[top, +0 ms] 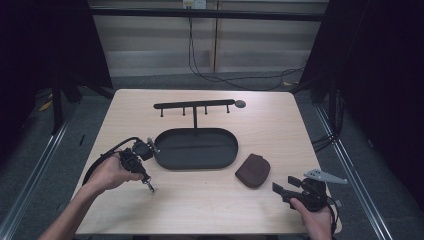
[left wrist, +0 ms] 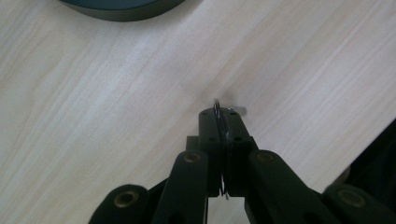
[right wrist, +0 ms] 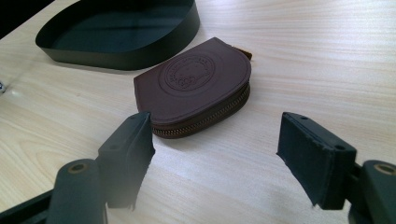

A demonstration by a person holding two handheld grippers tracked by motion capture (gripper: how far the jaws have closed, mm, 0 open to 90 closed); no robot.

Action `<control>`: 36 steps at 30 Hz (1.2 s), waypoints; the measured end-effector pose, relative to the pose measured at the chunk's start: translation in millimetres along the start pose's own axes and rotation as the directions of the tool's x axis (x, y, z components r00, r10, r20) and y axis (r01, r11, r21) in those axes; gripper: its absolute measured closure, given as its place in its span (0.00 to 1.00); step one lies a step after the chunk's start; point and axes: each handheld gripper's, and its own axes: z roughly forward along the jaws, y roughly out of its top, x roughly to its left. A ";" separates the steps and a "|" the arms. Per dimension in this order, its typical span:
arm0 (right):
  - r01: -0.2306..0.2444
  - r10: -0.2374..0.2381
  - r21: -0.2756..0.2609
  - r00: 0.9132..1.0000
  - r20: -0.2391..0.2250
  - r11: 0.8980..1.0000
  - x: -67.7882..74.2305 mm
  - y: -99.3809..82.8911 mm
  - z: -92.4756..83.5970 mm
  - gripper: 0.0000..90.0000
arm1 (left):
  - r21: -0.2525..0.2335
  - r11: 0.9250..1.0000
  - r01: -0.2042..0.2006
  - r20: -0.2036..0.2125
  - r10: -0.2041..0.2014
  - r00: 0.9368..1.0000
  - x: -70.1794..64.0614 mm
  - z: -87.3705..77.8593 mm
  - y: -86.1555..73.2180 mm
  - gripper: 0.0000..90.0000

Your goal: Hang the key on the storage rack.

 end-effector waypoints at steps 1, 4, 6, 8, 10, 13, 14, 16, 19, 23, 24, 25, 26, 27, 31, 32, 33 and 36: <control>0.000 0.000 0.001 1.000 0.001 1.000 0.2 0.0 0.0 0.30 | -0.006 1.000 -0.009 0.000 0.009 1.000 -1.0 -1.9 0.0 0.99; 0.000 0.000 0.001 1.000 0.001 1.000 0.2 0.0 0.2 0.30 | -0.011 1.000 -0.014 -0.007 0.014 1.000 -3.9 -6.5 -0.2 0.99; -0.002 0.002 0.001 1.000 -0.002 1.000 0.0 0.0 0.0 0.30 | -0.022 1.000 -0.015 0.004 0.016 1.000 -5.0 -9.7 -0.7 0.99; 0.001 -0.001 0.000 1.000 0.001 1.000 0.0 -0.1 -0.1 0.30 | -0.022 1.000 -0.023 0.010 0.023 1.000 -5.2 -10.9 -0.8 0.99; 0.000 0.000 0.005 1.000 0.004 1.000 0.0 -0.3 0.8 0.30 | -0.014 0.999 -0.033 0.001 0.033 0.999 -6.0 -16.3 -0.4 0.99; -0.004 0.004 0.011 1.000 0.007 1.000 0.2 -0.2 1.4 0.30 | -0.014 0.999 -0.038 -0.003 0.038 0.999 -6.9 -23.6 0.6 0.99; -0.004 0.004 0.011 1.000 0.007 1.000 0.2 -0.2 1.4 0.30 | -0.014 0.999 -0.038 -0.003 0.038 0.999 -6.9 -23.6 0.6 0.99; -0.002 0.001 0.010 1.000 0.005 1.000 0.1 -0.2 1.3 0.30 | -0.006 0.999 -0.046 -0.008 0.046 0.999 -7.5 -30.1 1.8 0.99; -0.004 0.004 0.008 1.000 0.002 1.000 -0.2 -0.3 0.7 0.29 | -0.014 0.999 -0.032 -0.017 0.031 0.999 -7.8 -37.5 3.5 0.99; 0.000 0.000 0.005 1.000 0.000 1.000 0.2 -0.2 1.1 0.29 | -0.043 0.998 -0.052 -0.013 0.052 0.999 -7.1 -49.8 6.7 0.99; 0.000 0.000 0.005 1.000 0.000 1.000 0.2 -0.2 1.1 0.29 | -0.043 0.998 -0.052 -0.013 0.052 0.999 -7.1 -49.8 6.7 0.99; 0.000 0.000 0.007 1.000 0.001 1.000 0.2 -0.1 1.1 0.29 | -0.051 0.998 -0.048 -0.020 0.048 0.999 -7.3 -51.6 8.0 0.99; -0.001 0.001 0.005 1.000 0.000 1.000 0.1 -0.1 1.0 0.28 | -0.042 0.997 -0.061 -0.018 0.060 0.998 -6.7 -55.1 10.2 0.99; -0.001 0.001 0.005 1.000 0.000 1.000 0.0 -0.1 1.0 0.28 | -0.048 0.997 -0.057 -0.020 0.057 0.998 -6.8 -56.7 11.2 0.99; 0.001 -0.001 0.005 1.000 -0.001 1.000 0.0 -0.1 0.8 0.28 | -0.052 0.997 -0.049 -0.012 0.049 0.999 -4.8 -63.0 13.8 0.99; 0.001 -0.001 0.004 1.000 -0.001 1.000 0.0 -0.1 0.8 0.28 | -0.048 0.997 -0.057 -0.011 0.056 0.998 -3.9 -64.1 14.4 0.99; 0.001 -0.001 0.004 1.000 -0.002 1.000 0.0 -0.1 0.7 0.28 | -0.048 0.997 -0.057 -0.011 0.056 0.998 -3.9 -64.1 14.4 0.99; 0.000 0.000 0.004 1.000 -0.002 1.000 0.0 -0.1 1.0 0.28 | -0.052 0.998 -0.041 -0.027 0.040 0.999 -0.6 -70.2 16.6 0.99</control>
